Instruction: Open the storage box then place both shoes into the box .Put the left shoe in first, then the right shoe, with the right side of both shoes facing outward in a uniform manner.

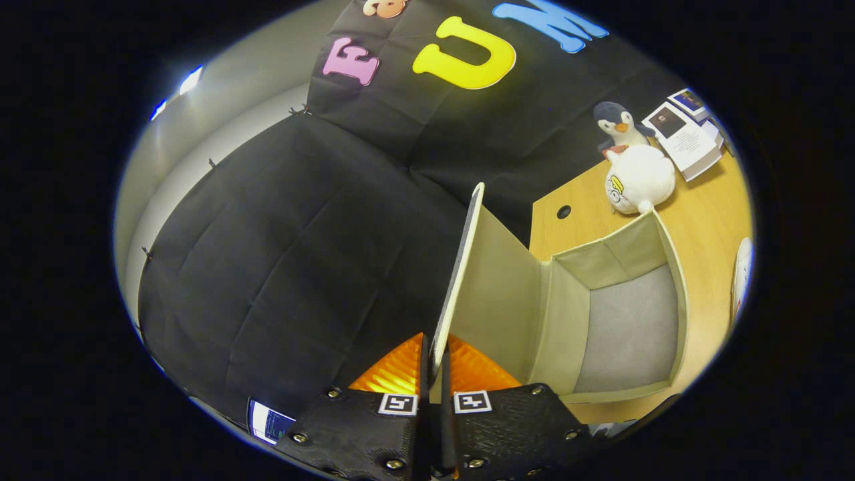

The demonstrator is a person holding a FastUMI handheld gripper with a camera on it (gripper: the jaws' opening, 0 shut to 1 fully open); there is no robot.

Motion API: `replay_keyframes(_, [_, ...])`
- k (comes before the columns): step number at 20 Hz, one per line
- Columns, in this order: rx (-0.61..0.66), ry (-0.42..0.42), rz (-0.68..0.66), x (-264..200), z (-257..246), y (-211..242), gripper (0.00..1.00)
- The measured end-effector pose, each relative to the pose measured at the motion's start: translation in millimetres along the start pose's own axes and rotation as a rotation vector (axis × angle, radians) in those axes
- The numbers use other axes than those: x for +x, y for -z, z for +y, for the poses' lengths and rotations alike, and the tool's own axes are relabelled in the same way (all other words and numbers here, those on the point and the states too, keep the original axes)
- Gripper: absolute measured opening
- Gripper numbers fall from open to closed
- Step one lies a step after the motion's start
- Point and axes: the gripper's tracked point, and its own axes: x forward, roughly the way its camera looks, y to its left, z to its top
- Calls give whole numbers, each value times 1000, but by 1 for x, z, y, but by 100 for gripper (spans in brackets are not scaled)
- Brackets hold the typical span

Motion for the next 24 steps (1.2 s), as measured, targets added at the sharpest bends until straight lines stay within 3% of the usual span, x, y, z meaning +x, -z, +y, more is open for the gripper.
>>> replay_keyframes(4, [-63,-4,26,24,15,15,6])
replay_keyframes(8, [-111,-9,24,37,25,22,15])
replay_keyframes(11, [-155,-1,7,43,27,15,68])
replay_keyframes(13, [-214,24,-8,36,23,10,97])
replay_keyframes(20, [-409,155,-62,-5,-17,-23,97])
replay_keyframes(24, [-442,233,-92,-38,-46,-45,97])
